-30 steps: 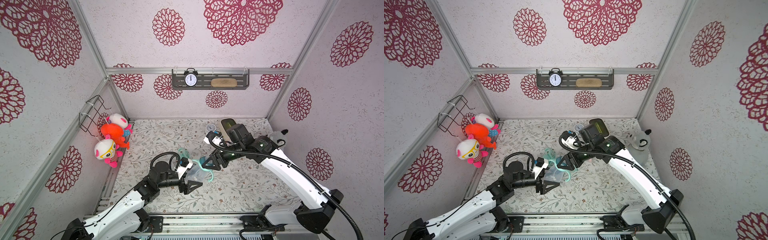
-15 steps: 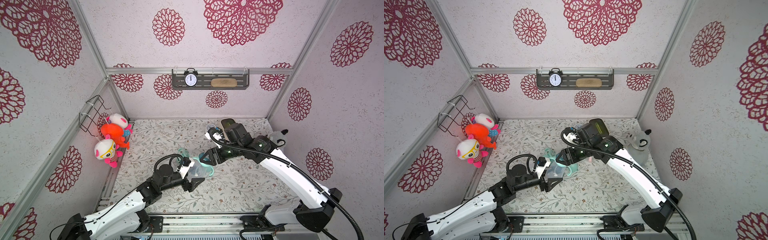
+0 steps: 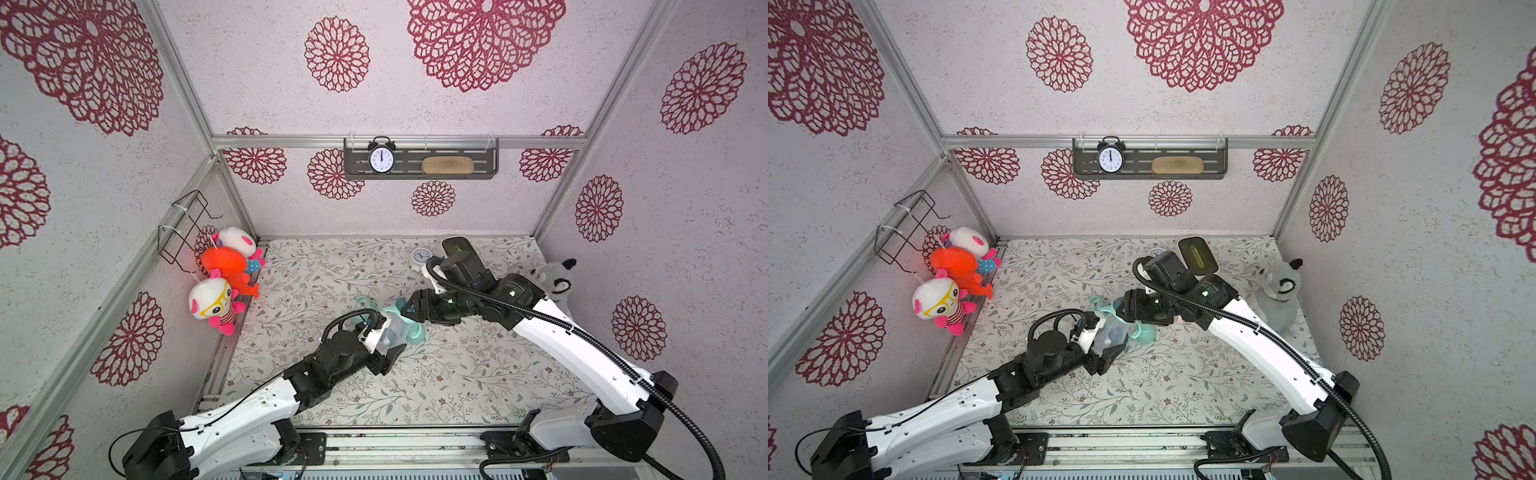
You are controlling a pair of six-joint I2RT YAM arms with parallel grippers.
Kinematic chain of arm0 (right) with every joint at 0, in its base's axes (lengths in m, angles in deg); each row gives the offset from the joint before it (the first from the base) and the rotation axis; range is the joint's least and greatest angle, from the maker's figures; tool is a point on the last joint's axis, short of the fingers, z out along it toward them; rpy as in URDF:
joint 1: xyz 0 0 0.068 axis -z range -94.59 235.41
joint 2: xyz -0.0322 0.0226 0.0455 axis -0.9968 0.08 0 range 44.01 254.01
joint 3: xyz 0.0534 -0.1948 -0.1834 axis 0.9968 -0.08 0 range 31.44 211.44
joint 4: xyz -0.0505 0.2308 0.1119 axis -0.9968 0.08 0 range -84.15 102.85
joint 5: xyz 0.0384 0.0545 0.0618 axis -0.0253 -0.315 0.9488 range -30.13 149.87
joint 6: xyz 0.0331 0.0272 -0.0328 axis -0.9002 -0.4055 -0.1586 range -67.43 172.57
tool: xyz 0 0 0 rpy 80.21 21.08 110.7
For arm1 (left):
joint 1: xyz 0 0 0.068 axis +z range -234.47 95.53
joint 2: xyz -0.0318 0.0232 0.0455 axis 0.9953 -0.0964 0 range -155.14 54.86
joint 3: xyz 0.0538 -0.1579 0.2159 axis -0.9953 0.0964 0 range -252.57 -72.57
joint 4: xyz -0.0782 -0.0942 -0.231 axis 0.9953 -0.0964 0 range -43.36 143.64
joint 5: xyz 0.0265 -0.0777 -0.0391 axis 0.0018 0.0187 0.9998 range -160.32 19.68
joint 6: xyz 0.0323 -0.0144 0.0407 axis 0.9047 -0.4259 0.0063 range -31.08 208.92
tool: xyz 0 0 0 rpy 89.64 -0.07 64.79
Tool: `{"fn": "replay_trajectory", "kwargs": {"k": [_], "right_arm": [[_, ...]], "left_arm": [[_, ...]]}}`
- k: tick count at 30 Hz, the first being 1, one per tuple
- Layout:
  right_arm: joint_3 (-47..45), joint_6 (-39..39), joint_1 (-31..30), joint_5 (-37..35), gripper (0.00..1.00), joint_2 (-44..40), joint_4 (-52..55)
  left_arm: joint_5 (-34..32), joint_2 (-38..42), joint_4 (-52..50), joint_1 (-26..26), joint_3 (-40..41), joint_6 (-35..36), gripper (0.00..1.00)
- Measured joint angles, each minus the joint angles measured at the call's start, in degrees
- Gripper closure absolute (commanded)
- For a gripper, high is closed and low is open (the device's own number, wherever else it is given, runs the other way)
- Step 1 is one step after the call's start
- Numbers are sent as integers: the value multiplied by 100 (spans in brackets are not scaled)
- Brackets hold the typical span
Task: Assemble the baby bottles
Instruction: Screw the nipple onto the baby bottle.
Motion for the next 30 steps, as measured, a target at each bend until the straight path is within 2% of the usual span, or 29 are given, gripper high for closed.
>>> {"fn": "replay_trajectory", "kwargs": {"k": [3,7,9,15,19,23,30], "right_arm": [[-101,57,0,-35,24,-144,-105],[-101,745,7,-13,9,-354,-319],[-101,1180,11,26,5,-485,-433],[-188,2433,76,254,1,-898,-647],[-415,3023,140,640,2,-1119,-791],[-669,3344,149,920,2,-1137,-946],[-1353,3475,153,1300,6,-1165,-1499]], "left_arm": [[55,42,15,20,42,66,100],[404,236,2,96,44,144,100],[710,369,2,238,55,149,100],[1707,723,39,839,192,90,100],[2291,892,48,1003,223,13,100],[2776,922,85,1025,223,-74,100],[3449,723,302,1071,221,-358,100]]}}
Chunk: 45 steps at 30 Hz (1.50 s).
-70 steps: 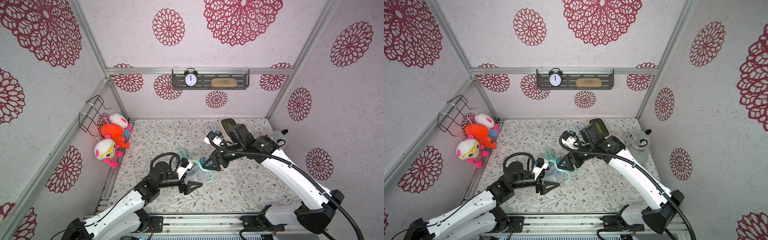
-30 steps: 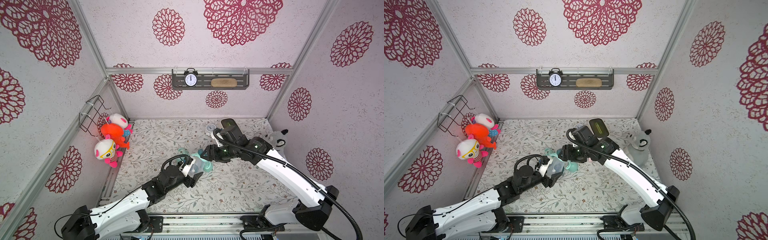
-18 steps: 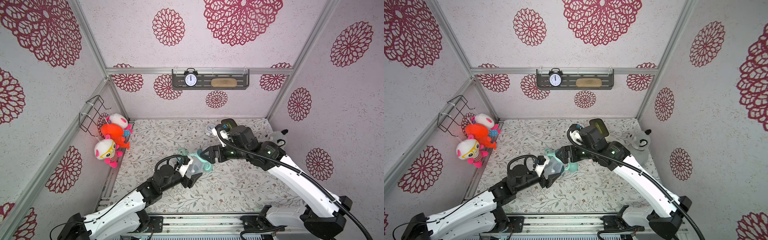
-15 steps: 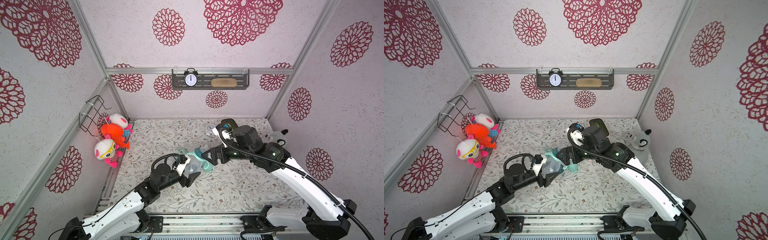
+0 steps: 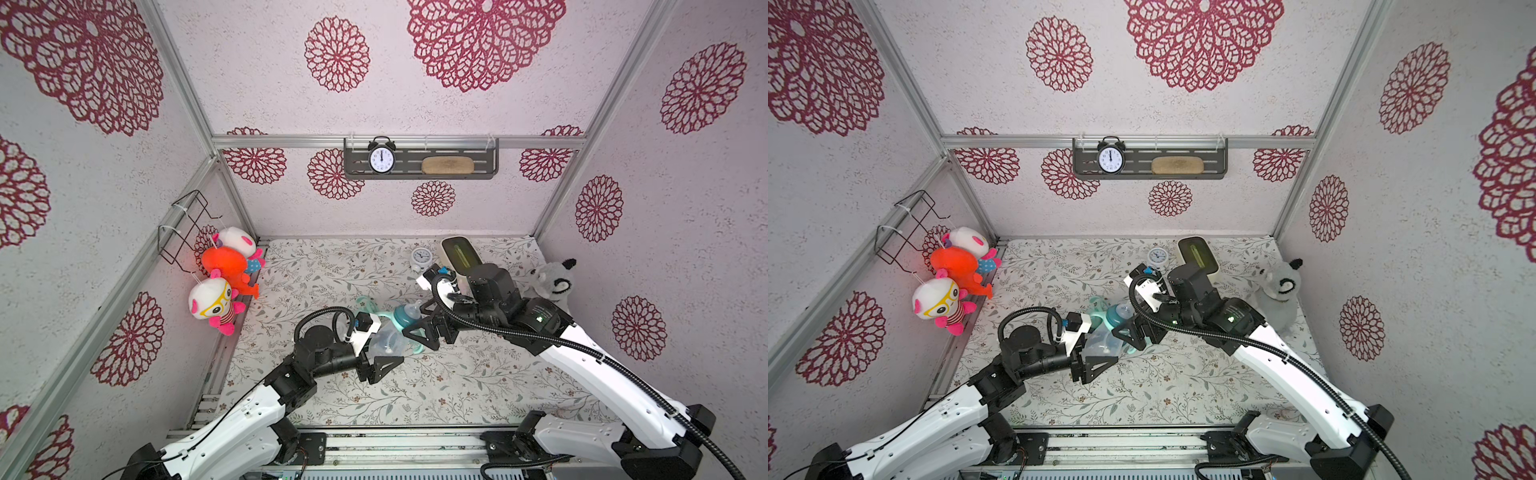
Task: Assemble the baby bottles
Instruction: Screw the nipple onto the baby bottle, then place the baby bottle at the center of the board.
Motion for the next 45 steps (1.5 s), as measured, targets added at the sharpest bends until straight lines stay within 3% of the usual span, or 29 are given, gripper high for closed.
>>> {"fn": "replay_trajectory", "kwargs": {"k": [16,22,25,26,28,30,31,45], "right_arm": [[-282,-33,7,511,13,39,-713],[-323,-136,11,520,25,50,-734],[-323,-170,11,518,38,90,-774],[-323,-208,13,525,42,109,-796],[-323,-251,15,518,46,127,-828],[-321,-262,15,490,49,131,-839],[-317,-262,15,466,50,131,-839],[-24,-378,7,-2059,52,531,-616]], "left_arm": [[466,-258,304,22,-42,-214,100],[468,-258,304,24,-42,-216,100],[457,-258,299,31,-42,-229,98],[444,-258,293,37,-42,-232,91],[411,-258,291,48,-42,-240,61],[337,-258,291,50,-42,-247,7],[297,-256,291,50,-42,-247,2],[-1753,-94,-560,59,-306,-435,2]]}}
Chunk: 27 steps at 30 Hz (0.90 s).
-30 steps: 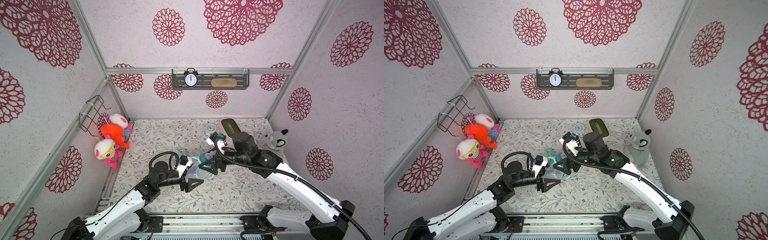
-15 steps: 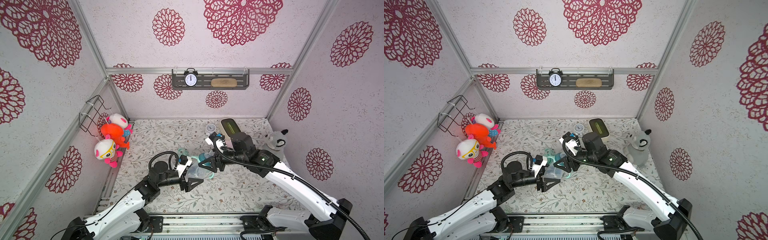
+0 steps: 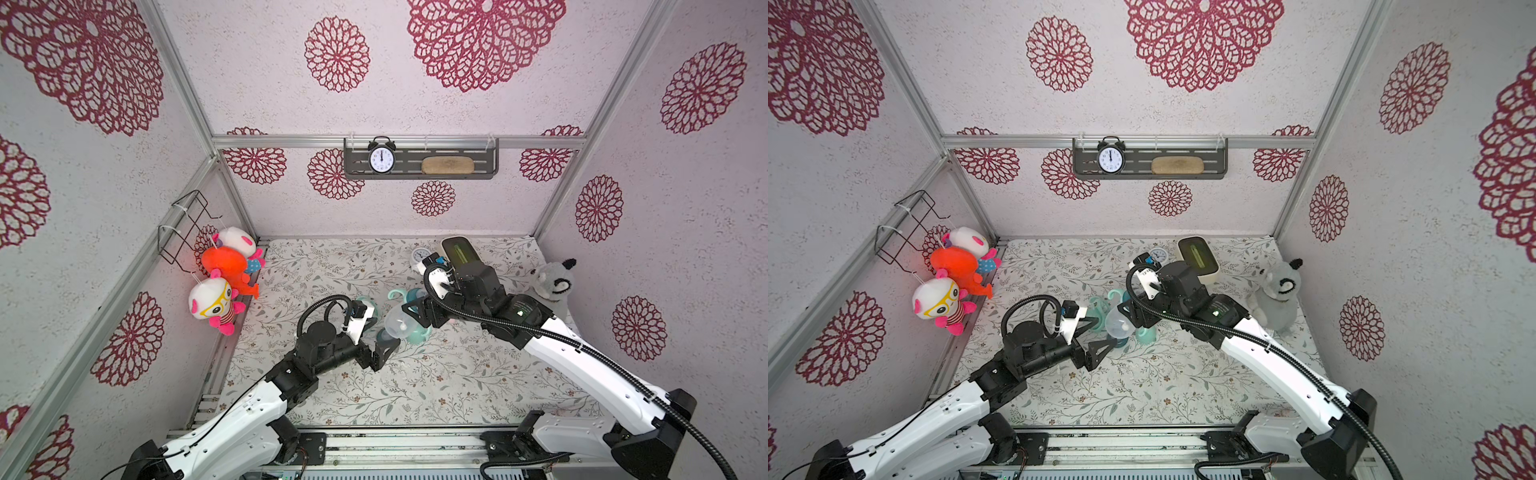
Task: Assemble the baby bottles
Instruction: Place the baby bottle at the center of the board.
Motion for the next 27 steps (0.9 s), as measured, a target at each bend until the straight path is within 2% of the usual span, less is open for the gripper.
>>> {"fn": "replay_trajectory", "kwargs": {"k": [8,15,27], "right_arm": [[17,42,4,-1252,53,828,-448],[168,229,7,-2046,54,1705,-866],[201,433,133,-2267,54,2809,-1480]], "left_arm": [[-774,2,-778,0,-361,-199,2],[-1156,116,-1349,0,-466,-293,2],[-1261,459,-1851,0,-573,-315,2]]}}
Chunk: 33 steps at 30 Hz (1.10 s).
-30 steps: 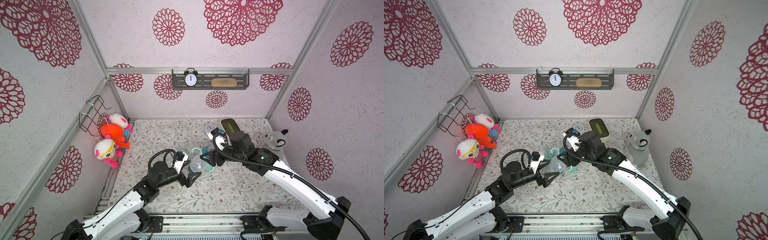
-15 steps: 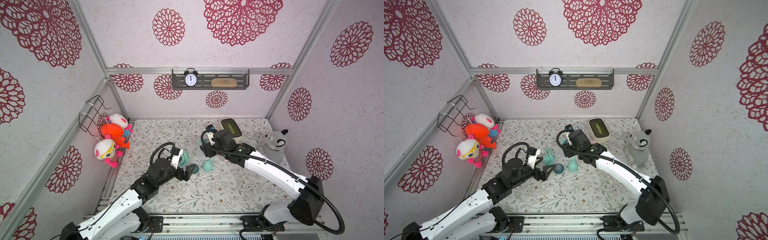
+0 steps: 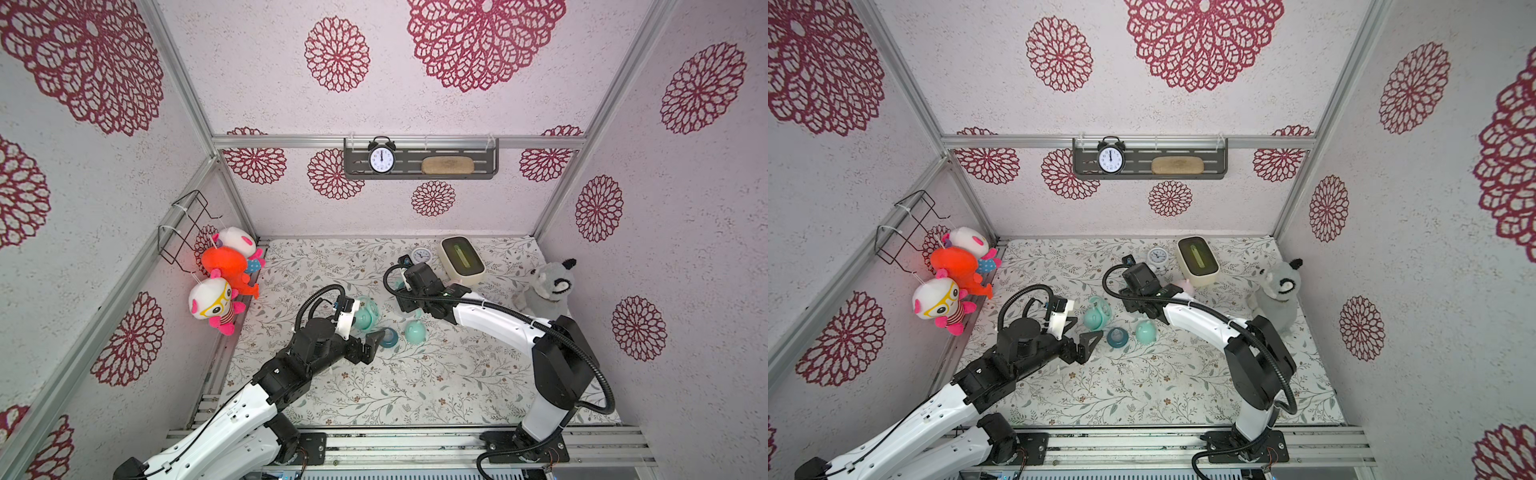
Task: Assemble the baby bottles
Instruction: Place the baby bottle at the center of the board.
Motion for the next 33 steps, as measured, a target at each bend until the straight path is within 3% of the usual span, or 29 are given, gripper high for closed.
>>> {"fn": "replay_trajectory", "kwargs": {"k": [19,24,33], "right_arm": [[114,111,140,205,48,310,-37],[175,144,140,240,43,339,24],[278,162,140,256,22,376,151]], "left_arm": [[-13,164,-39,0,94,-85,2],[-15,175,-39,0,122,-87,2],[-15,175,-22,0,136,-90,2]]}}
